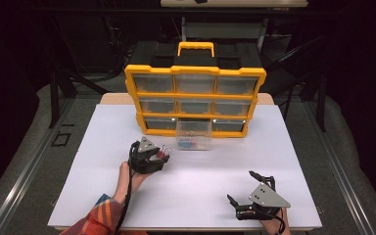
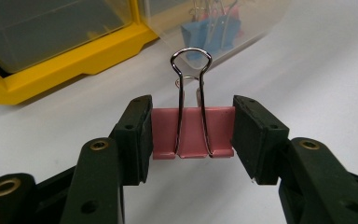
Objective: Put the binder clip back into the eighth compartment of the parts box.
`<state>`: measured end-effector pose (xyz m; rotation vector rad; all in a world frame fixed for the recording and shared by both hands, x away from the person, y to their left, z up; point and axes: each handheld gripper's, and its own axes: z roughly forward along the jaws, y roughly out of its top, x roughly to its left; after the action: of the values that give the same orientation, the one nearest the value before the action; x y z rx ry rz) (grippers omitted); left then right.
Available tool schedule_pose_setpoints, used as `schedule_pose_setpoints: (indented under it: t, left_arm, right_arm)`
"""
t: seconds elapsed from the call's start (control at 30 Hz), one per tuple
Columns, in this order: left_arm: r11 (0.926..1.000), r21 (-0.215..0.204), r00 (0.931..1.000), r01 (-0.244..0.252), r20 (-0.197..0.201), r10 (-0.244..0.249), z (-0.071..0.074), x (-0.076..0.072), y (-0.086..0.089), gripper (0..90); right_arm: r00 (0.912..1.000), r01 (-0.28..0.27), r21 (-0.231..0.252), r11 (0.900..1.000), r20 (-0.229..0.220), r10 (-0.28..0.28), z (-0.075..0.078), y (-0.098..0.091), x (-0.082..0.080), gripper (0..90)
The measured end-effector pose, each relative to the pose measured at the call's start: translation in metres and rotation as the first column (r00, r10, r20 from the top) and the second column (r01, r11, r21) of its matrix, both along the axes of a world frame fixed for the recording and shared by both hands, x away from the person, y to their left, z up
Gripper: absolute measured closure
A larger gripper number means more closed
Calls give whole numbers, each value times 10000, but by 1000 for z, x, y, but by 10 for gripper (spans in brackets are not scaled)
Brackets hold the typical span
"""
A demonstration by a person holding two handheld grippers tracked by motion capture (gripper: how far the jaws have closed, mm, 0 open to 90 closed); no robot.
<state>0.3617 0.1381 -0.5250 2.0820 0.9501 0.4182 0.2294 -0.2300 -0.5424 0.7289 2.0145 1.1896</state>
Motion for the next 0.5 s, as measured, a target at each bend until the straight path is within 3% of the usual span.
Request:
schedule_pose_setpoints:
  t: [0.5]
  left_arm:
    - [9999,-33,9998,-141,-169,140,9,21,8,497]
  right_arm:
    - [10000,87,-18,10000,-21,-87,0,0,-1,4]
